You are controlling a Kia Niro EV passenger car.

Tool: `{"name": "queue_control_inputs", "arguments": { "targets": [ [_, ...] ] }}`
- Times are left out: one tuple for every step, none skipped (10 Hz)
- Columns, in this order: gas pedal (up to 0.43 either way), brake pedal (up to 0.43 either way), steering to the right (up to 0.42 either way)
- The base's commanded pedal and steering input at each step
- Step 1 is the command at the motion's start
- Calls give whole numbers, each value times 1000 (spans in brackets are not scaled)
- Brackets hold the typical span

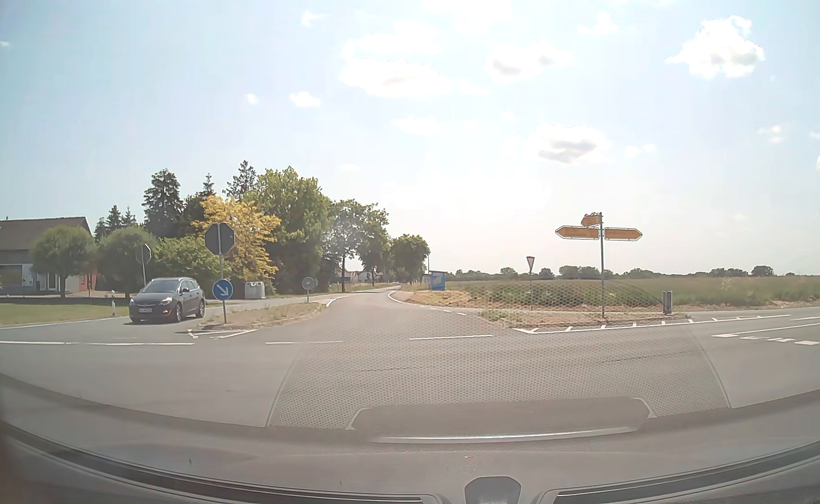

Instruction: Follow the waypoints while adhering to traffic rules and regulations

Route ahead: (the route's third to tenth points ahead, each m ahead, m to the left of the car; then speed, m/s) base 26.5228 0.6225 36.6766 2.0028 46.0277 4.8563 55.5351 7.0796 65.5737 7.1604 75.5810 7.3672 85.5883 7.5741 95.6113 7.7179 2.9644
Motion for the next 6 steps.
{"name": "queue_control_inputs", "arguments": {
  "targets": [
    [559,6,-17],
    [591,6,-17],
    [610,6,-18],
    [630,6,-18],
    [630,6,-18],
    [630,6,-18]
  ]
}}
